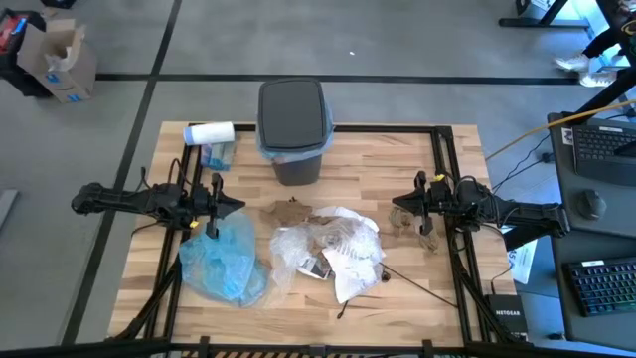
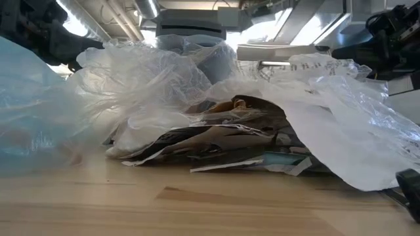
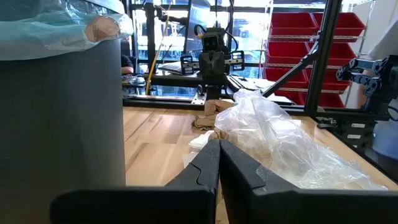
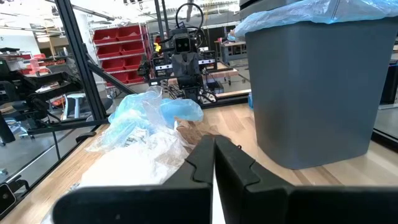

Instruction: Pick and place trash into bin

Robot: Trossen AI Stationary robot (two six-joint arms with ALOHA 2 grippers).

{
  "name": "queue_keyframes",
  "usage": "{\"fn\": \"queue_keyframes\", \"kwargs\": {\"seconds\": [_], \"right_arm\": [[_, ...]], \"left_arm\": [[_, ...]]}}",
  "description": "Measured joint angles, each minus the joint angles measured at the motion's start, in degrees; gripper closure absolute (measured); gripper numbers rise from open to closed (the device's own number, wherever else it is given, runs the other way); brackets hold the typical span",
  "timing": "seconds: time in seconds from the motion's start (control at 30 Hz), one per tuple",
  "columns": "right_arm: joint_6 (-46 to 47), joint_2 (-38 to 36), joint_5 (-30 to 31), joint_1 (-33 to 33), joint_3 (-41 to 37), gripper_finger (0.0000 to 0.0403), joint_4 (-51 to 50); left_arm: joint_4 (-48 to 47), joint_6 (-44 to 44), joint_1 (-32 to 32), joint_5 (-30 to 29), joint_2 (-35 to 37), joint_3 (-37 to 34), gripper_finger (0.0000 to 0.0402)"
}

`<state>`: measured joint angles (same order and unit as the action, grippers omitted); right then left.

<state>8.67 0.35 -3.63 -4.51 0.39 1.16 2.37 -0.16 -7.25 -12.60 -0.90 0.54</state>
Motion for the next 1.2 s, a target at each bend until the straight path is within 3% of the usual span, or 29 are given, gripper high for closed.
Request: {"fn": "queue_keyframes", "kwargs": {"seconds": [1.03,1.2], "right_arm": [[0.0,0.0,0.1,0.0,0.0,0.0395,0.0],[-0.3,0.0,3.0,0.0,0.0,0.0395,1.1]], "left_arm": [[0.0,0.0,0.0,0.0,0.0,0.0,0.0398],[0.5,4.9,0.2,-1.8,0.0,0.0,0.0398]]}}
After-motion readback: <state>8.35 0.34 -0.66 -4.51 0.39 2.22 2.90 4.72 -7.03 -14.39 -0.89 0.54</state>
